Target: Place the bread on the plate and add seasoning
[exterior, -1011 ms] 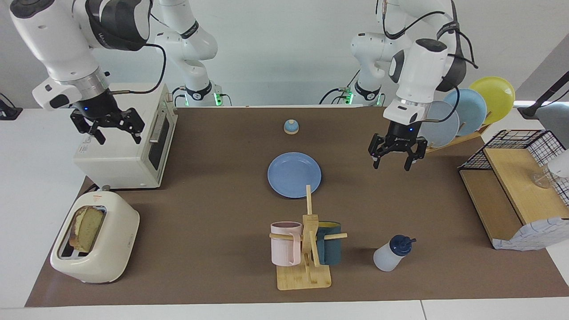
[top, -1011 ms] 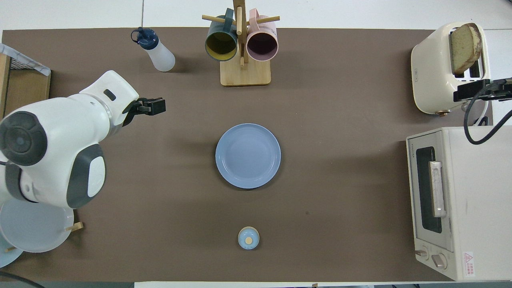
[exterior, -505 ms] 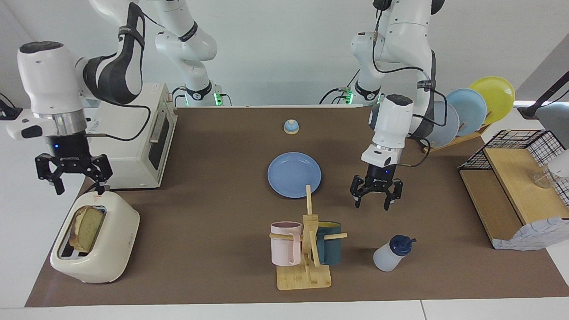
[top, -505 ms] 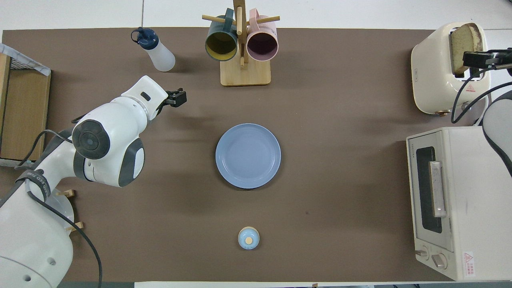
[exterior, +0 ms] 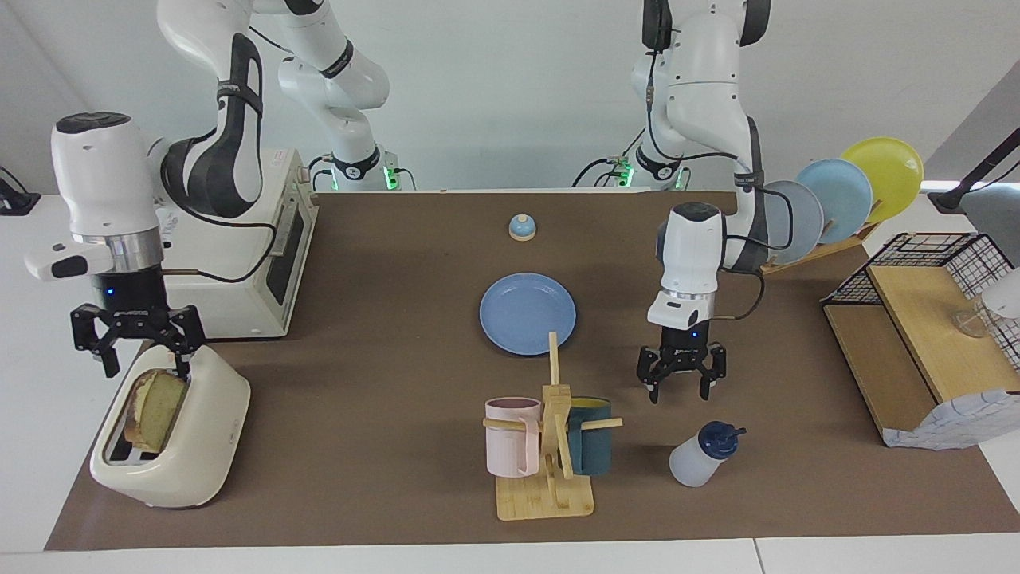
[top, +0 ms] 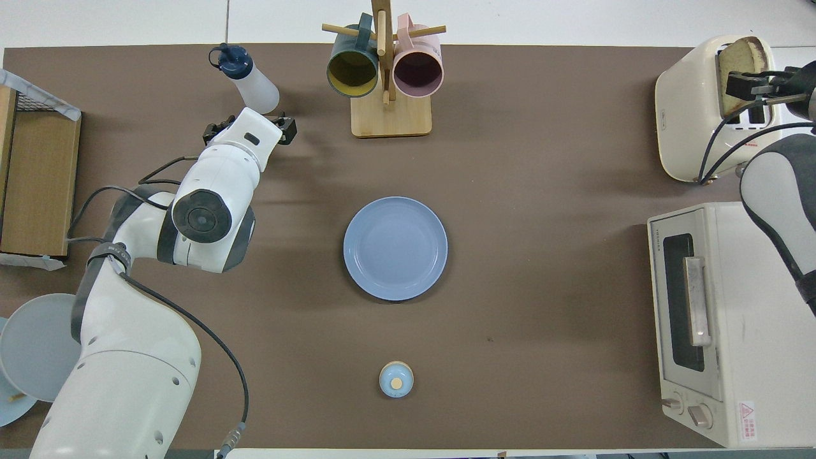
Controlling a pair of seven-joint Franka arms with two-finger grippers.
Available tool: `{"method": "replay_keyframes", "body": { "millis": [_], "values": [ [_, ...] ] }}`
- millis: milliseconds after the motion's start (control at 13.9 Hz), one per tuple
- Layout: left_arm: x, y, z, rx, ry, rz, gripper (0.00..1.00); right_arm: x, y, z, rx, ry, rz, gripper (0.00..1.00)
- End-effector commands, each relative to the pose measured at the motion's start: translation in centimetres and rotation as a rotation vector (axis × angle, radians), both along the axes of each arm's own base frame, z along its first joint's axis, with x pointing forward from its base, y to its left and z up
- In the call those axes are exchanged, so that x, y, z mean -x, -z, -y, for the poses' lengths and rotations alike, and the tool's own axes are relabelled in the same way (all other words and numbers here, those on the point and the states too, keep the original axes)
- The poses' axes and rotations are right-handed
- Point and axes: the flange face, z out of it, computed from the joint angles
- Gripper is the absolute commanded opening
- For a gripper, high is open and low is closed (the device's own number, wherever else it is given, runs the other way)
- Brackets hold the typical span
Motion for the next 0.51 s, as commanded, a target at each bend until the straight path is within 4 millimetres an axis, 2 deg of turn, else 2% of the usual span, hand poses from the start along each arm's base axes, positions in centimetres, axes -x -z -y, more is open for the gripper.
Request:
{"method": "replay_keyframes", "body": {
  "millis": [0, 72, 217, 361, 433],
  "values": [
    [-2.0, -0.6, -0.7, -0.012, -0.013, 0.049, 1.0, -0.3, -0.3, 0.5, -0.011, -0.001, 0.018, 0.36],
    [-2.9, -0.4, -0.5, -0.02, -0.011, 0.06, 1.0, -0.3, -0.2, 0.5, -0.013, 0.0, 0.017, 0.32],
    [-3.8, 0.1, 0.2, -0.032, -0.01, 0.053, 1.0, -0.3, -0.2, 0.5, -0.012, -0.004, 0.006, 0.01],
    [-4.8, -0.4, -0.5, -0.038, -0.023, 0.048, 1.0, -0.2, -0.2, 0.5, -0.01, -0.01, -0.005, 0.0],
    [-5.0, 0.0, -0.7, -0.045, -0.024, 0.025, 1.0, -0.3, -0.5, 0.6, -0.01, -0.012, -0.024, 0.0]
  ]
}}
